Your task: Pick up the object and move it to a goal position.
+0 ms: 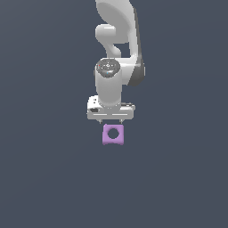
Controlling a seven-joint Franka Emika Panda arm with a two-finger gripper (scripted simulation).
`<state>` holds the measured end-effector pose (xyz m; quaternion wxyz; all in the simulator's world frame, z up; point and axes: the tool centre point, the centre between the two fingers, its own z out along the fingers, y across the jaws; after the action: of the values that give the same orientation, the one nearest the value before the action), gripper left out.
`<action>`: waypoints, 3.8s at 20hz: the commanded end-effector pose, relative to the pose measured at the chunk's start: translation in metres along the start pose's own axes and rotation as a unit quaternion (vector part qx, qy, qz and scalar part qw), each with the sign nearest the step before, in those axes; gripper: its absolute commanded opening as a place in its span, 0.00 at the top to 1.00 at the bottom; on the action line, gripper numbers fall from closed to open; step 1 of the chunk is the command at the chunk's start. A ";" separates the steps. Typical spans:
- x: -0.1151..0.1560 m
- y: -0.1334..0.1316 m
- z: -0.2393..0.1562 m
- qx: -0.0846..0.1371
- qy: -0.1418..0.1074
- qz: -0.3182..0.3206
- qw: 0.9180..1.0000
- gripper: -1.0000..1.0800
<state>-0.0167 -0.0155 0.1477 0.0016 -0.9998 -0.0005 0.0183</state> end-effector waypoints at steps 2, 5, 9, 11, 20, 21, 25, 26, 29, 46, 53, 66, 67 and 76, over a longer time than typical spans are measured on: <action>0.000 0.000 0.000 0.000 0.000 0.000 1.000 0.00; 0.002 0.004 -0.003 0.002 0.003 0.002 1.000 0.00; 0.004 0.006 -0.004 0.003 0.004 0.004 1.000 0.00; 0.003 0.006 -0.004 0.003 0.004 0.003 1.000 0.00; 0.008 0.006 0.004 -0.005 -0.005 -0.038 0.999 0.00; 0.010 0.007 0.006 -0.007 -0.007 -0.046 0.999 0.00; 0.015 0.008 0.014 -0.015 -0.017 -0.089 0.996 0.00; 0.016 0.008 0.017 -0.017 -0.020 -0.102 0.994 0.00; 0.021 0.009 0.026 -0.024 -0.031 -0.146 0.989 0.00; 0.044 0.020 0.080 -0.053 -0.100 -0.379 0.919 0.00; 0.047 0.023 0.089 -0.055 -0.112 -0.413 0.902 0.00; 0.043 0.028 0.115 -0.055 -0.113 -0.416 0.901 0.00; 0.042 0.028 0.117 -0.055 -0.113 -0.416 0.901 0.00; 0.042 0.028 0.119 -0.055 -0.113 -0.417 0.900 1.00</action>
<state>0.0213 -0.0436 0.0284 -0.0464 -0.8982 -0.4179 0.1284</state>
